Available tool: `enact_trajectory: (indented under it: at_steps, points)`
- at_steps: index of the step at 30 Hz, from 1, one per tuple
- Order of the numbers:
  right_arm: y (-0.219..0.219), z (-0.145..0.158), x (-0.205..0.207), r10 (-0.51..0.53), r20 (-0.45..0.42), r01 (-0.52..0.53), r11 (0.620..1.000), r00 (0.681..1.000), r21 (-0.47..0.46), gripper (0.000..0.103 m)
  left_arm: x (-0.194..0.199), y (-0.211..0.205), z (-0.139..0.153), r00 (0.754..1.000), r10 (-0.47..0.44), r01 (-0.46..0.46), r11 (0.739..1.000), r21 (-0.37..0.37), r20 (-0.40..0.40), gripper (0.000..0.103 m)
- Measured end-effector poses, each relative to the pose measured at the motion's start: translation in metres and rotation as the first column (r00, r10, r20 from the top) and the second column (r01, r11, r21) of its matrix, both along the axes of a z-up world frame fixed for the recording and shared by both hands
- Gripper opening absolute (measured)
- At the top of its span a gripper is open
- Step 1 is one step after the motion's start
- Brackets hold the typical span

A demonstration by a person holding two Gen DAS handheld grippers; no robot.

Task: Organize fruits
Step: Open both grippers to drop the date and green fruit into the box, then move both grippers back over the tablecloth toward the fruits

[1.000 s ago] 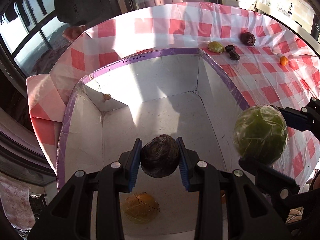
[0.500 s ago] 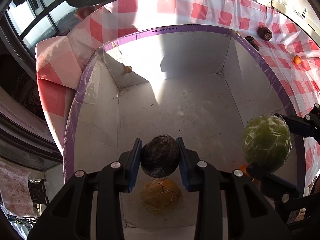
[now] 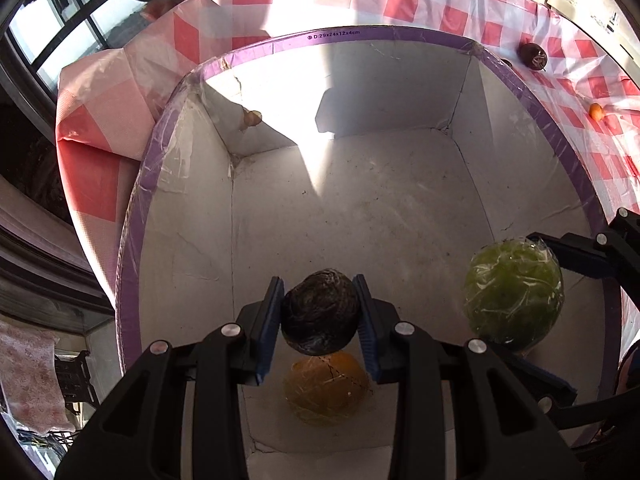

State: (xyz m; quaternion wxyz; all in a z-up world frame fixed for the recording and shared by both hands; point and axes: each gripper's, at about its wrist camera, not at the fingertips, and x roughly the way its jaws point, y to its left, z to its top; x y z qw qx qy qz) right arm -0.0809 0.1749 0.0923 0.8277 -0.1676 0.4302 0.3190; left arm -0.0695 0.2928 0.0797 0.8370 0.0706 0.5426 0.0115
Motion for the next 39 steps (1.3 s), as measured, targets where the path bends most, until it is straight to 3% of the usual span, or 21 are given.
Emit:
enact_trajectory:
  at_steps: [4,19,23,27,29,34,39]
  points:
    - [0.001,0.000,0.000,0.006,0.005,-0.006,1.000,1.000,0.002,0.059,0.002,0.002,-0.001,1.000,0.005,-0.005,1.000,0.006,-0.003,0.036]
    - [-0.015,0.007,0.003,0.001,-0.007,-0.001,0.997,1.000,0.074,0.061,0.007,-0.002,0.000,0.999,0.054,-0.054,0.996,0.068,-0.001,0.062]
    - [-0.038,0.021,0.006,-0.032,0.004,0.031,0.986,0.999,0.165,0.065,0.010,-0.016,0.014,0.995,0.086,-0.092,0.989,0.116,0.057,0.077]
    - [-0.077,0.032,0.015,-0.092,-0.009,0.092,0.964,0.996,0.248,0.064,0.015,-0.036,0.045,0.971,0.125,-0.149,0.983,0.107,0.204,0.091]
    - [-0.094,0.033,0.017,-0.150,0.009,0.144,0.965,0.989,0.221,0.072,0.017,-0.052,0.059,0.954,0.132,-0.163,0.982,0.096,0.269,0.099]
    - [-0.161,0.026,0.031,-0.302,-0.055,0.306,0.922,0.952,0.237,0.072,0.022,-0.110,0.080,0.925,0.057,-0.104,0.989,0.105,0.375,0.099]
    - [-0.235,0.003,0.041,-0.456,-0.119,0.470,0.866,0.882,0.172,0.072,0.036,-0.180,0.069,0.942,-0.079,0.057,0.995,0.078,0.327,0.101]
